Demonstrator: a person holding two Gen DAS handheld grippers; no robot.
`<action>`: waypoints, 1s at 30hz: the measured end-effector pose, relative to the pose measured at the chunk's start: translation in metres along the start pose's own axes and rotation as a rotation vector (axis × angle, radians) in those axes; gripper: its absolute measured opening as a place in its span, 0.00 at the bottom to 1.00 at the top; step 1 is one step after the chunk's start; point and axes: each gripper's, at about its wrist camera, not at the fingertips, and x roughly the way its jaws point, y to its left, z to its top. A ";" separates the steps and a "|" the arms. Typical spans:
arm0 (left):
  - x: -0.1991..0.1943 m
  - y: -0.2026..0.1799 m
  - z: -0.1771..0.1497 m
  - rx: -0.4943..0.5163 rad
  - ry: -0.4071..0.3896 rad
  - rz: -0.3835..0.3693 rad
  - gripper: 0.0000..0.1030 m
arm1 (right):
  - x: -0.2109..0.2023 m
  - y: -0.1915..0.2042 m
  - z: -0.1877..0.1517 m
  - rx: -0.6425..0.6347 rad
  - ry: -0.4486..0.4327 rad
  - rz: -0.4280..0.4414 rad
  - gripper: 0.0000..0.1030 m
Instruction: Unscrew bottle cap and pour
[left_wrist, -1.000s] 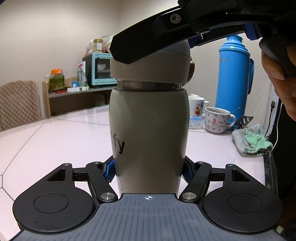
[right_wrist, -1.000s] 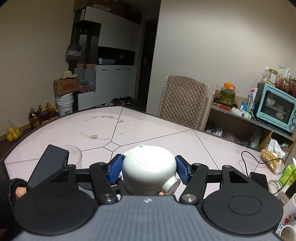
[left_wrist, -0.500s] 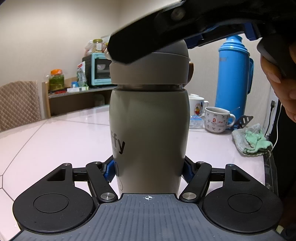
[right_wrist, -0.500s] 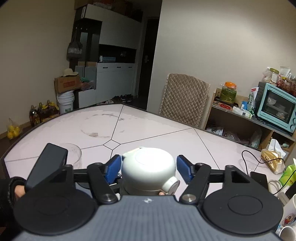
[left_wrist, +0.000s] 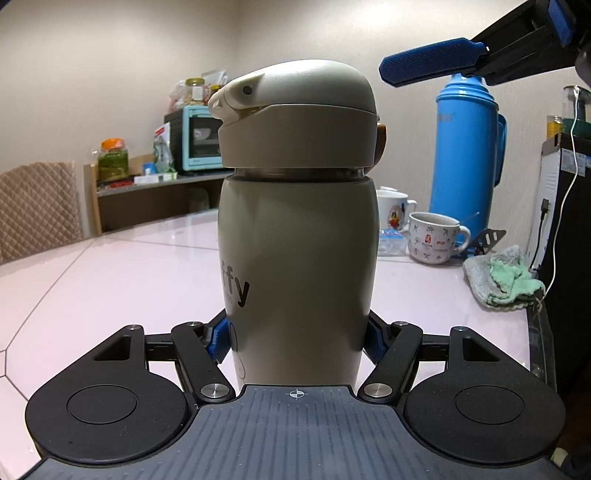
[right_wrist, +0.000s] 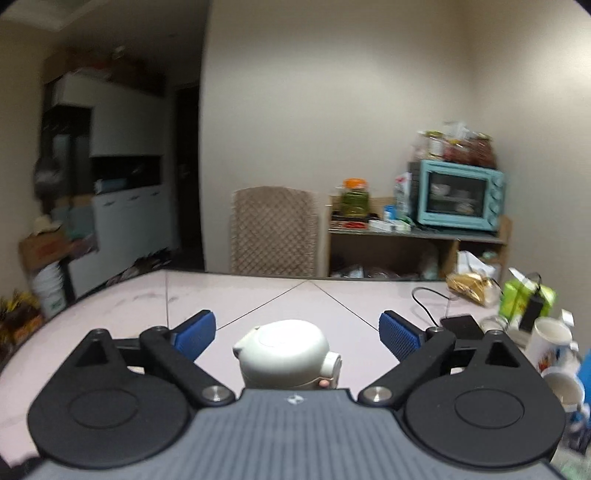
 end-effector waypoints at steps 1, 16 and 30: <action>0.000 -0.001 0.000 0.000 0.000 0.000 0.70 | 0.002 0.002 0.000 0.007 0.008 -0.010 0.94; 0.000 0.007 0.000 -0.010 -0.001 -0.005 0.70 | 0.029 0.015 -0.007 0.042 0.097 -0.098 0.86; 0.002 0.012 -0.001 -0.013 -0.001 -0.005 0.70 | 0.033 0.019 -0.008 0.002 0.107 -0.089 0.73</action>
